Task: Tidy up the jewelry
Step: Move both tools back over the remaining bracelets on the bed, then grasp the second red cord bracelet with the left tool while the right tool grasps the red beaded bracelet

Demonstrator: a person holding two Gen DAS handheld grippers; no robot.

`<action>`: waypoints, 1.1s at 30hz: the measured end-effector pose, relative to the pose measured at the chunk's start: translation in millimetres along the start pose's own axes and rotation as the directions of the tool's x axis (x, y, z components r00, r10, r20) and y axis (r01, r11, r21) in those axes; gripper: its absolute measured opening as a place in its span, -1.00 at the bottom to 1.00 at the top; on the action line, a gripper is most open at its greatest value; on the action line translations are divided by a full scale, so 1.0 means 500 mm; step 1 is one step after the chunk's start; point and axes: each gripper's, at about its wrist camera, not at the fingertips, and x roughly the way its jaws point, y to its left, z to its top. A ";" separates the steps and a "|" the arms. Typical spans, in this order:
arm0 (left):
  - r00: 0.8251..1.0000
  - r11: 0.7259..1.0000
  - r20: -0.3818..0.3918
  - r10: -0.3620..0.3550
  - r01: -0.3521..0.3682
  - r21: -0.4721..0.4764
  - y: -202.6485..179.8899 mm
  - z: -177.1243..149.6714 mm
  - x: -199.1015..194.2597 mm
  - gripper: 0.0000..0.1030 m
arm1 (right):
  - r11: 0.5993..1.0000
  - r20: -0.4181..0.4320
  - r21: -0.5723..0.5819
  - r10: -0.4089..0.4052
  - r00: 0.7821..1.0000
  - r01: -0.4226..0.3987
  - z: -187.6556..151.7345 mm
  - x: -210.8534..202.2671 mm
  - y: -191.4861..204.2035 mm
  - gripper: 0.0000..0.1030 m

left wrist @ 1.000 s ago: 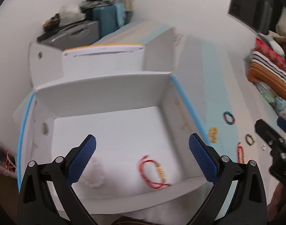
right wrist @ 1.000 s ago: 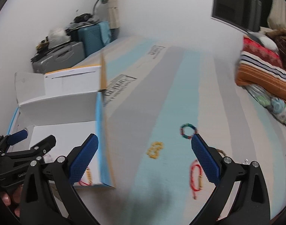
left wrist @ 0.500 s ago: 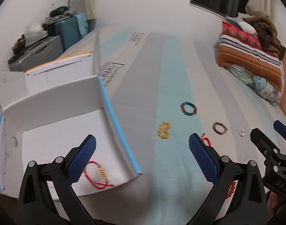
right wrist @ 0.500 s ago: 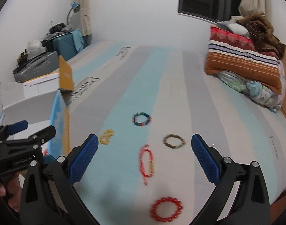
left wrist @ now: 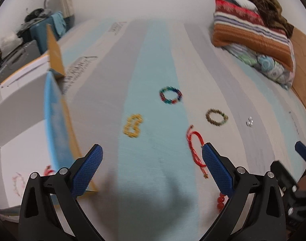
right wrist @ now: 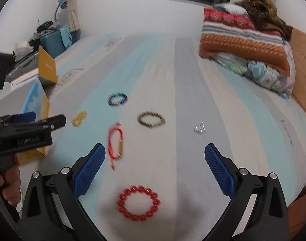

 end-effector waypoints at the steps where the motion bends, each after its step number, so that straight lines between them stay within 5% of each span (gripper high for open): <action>1: 1.000 1.000 -0.010 -0.006 0.006 0.010 -0.013 -0.003 0.014 0.89 | 1.000 -0.014 0.002 -0.001 1.000 0.001 -0.012 0.011 -0.006 0.85; 18: 0.992 0.998 -0.126 -0.028 0.035 0.058 -0.126 -0.022 0.198 0.89 | 1.000 -0.157 0.022 0.013 0.987 -0.010 -0.138 0.124 -0.026 0.84; 33: 0.987 0.997 -0.163 -0.003 0.015 0.070 -0.130 -0.033 0.248 0.48 | 1.000 -0.228 0.021 0.027 0.973 -0.023 -0.179 0.169 -0.027 0.23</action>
